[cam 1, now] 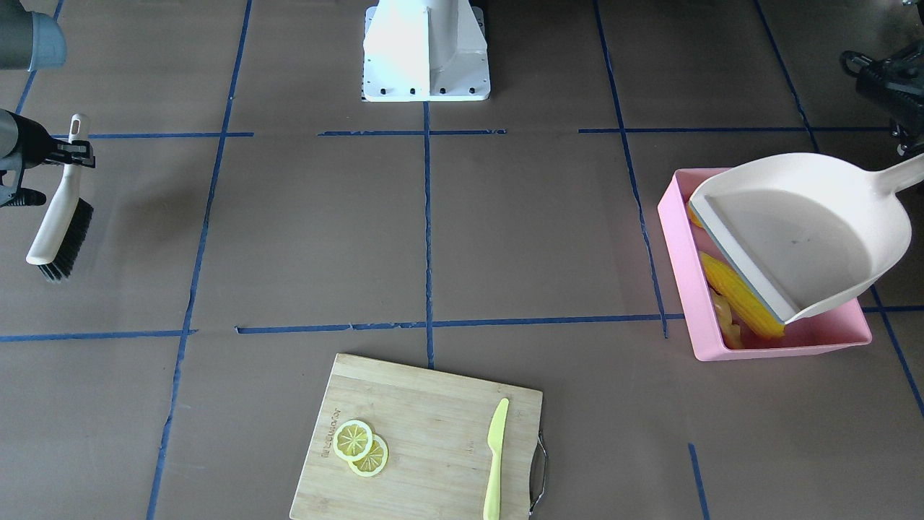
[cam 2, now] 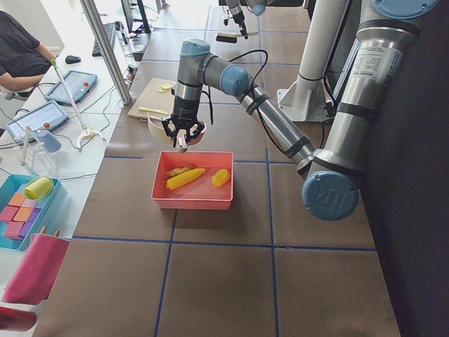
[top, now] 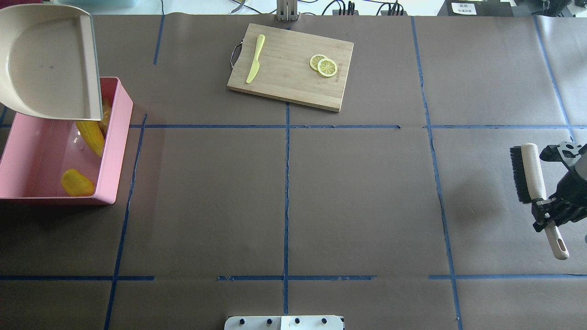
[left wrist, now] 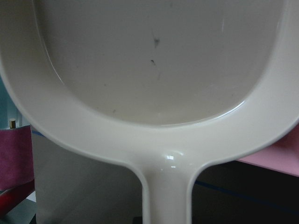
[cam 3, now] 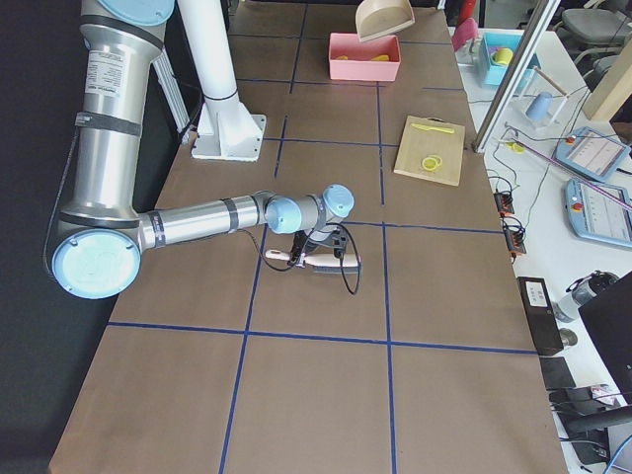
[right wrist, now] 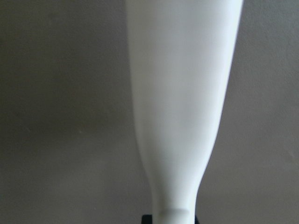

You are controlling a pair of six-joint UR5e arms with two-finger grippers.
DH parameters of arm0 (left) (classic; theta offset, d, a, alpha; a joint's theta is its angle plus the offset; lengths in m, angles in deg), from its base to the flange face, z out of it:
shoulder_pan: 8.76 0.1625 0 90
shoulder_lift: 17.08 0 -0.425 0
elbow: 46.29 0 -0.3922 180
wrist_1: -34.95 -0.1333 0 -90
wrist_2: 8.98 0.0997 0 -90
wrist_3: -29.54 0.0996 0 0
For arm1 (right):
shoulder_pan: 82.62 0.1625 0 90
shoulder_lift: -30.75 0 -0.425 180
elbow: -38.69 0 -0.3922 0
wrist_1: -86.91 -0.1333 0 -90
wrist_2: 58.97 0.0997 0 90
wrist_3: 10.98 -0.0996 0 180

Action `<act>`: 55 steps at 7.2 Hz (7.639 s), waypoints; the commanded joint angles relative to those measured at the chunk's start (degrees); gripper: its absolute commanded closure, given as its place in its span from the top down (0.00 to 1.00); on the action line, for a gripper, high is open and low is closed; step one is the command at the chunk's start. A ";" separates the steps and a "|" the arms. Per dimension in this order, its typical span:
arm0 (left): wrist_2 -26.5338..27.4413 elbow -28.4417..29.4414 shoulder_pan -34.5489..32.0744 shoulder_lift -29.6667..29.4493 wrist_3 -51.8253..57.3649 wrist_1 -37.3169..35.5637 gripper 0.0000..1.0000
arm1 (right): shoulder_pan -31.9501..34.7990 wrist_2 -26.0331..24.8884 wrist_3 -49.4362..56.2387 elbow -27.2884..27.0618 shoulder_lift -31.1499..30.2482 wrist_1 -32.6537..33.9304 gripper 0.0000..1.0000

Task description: Sweep and dump trash into bin

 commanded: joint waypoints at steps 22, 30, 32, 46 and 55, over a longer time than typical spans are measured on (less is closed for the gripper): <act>-0.72 15.78 36.22 -10.49 -26.98 17.91 0.00 | 18.59 -0.87 -3.42 -4.68 5.94 -0.81 1.00; -0.28 16.22 36.57 -12.07 -23.29 16.86 0.09 | 18.59 -0.97 -3.42 -4.95 5.94 -0.81 1.00; -0.10 16.49 36.40 -11.63 -21.72 16.60 0.16 | 18.59 -0.97 -3.42 -4.95 5.94 -0.81 1.00; -0.28 9.55 17.82 -7.00 -44.83 16.42 1.00 | 20.87 -2.54 -3.33 -5.04 7.69 -0.81 1.00; -12.20 29.48 -13.86 2.16 -38.32 12.99 1.00 | 21.05 -7.64 -0.71 -3.99 10.87 -0.73 1.00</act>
